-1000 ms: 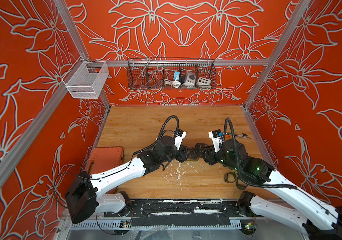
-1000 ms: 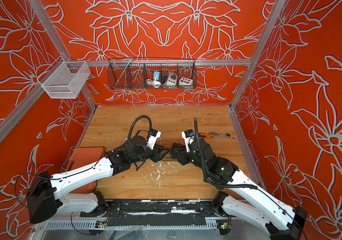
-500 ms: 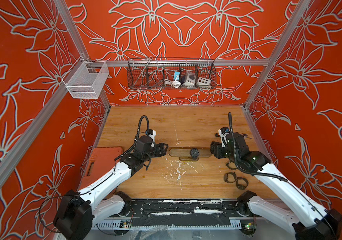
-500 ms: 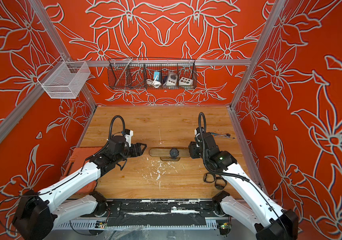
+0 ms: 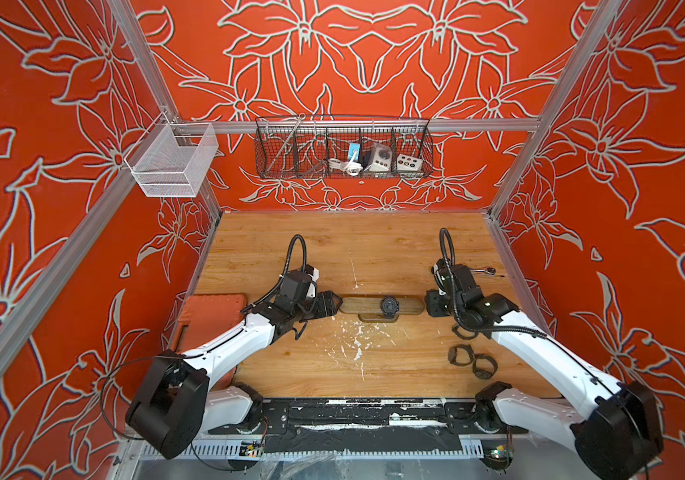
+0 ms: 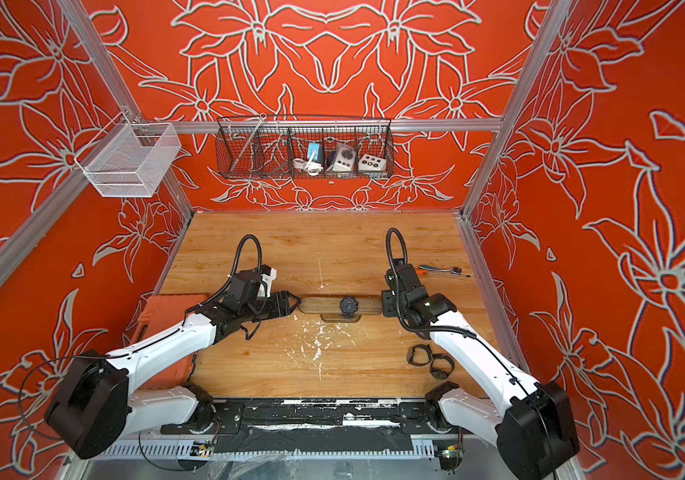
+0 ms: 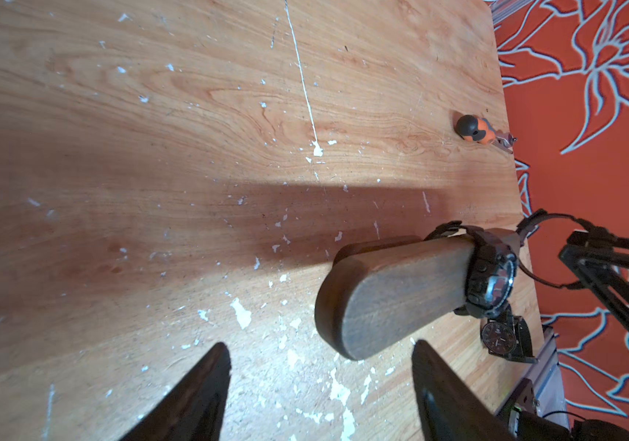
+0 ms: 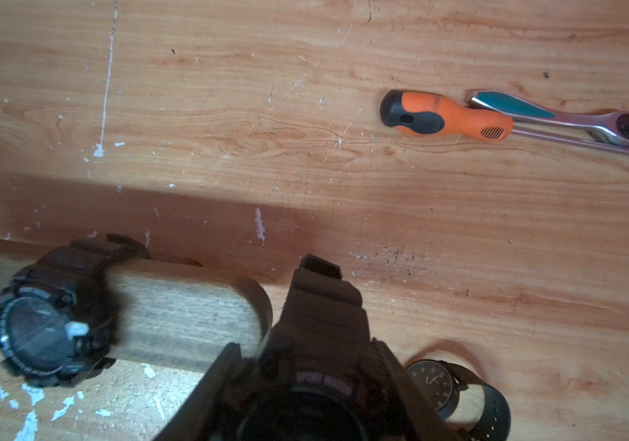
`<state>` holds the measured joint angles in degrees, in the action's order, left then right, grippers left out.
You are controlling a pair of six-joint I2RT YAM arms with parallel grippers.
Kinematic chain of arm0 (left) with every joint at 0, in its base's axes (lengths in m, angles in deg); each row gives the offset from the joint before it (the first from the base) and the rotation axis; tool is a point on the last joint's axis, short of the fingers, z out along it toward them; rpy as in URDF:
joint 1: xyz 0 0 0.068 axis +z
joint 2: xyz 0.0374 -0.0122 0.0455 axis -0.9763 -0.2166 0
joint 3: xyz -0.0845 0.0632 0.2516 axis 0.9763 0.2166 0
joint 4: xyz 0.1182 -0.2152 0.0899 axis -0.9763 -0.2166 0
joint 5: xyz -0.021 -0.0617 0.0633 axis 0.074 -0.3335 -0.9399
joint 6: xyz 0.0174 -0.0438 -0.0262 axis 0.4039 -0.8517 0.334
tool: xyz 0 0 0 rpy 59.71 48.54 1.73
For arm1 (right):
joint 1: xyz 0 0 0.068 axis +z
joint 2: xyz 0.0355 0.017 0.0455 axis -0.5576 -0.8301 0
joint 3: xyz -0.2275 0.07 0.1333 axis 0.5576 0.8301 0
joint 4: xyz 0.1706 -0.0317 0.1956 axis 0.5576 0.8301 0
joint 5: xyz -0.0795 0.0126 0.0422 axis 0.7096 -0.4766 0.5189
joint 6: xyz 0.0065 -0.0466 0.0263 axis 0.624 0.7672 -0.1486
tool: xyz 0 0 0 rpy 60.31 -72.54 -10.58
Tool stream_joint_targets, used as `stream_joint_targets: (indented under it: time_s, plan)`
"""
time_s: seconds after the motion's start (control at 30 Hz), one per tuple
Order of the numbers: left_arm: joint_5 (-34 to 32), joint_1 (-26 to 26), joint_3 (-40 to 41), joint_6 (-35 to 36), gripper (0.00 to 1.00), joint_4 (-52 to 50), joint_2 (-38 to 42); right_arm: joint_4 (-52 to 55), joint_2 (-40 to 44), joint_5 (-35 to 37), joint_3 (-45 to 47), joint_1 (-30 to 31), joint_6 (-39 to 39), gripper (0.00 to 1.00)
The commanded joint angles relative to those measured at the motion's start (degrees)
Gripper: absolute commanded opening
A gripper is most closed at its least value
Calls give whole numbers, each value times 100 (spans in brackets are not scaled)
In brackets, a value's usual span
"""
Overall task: Place watch on stand
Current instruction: Place the watch on the stand.
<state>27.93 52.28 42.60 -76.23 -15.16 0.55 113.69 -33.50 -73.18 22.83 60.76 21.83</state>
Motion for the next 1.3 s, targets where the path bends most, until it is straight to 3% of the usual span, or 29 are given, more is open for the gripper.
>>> stream_joint_targets:
  time_s: [0.0,0.23,0.43,0.9,1.13,1.27]
  plan:
    - [247,27,-156,74,71,160,-118,-308,-60,-135,77,-24,162,33]
    - [555,16,-326,114,67,248,-547,-480,-387,-438,5,4,198,32]
    - [644,-69,-425,187,54,213,-682,-537,-560,-434,-31,130,216,33]
    - [591,-368,-642,206,42,127,-905,-628,-829,-63,-185,721,112,37]
    - [541,-384,-636,194,41,86,-899,-636,-862,-80,-238,833,93,44]
    - [486,-388,-645,209,41,46,-870,-572,-776,21,-253,829,16,56]
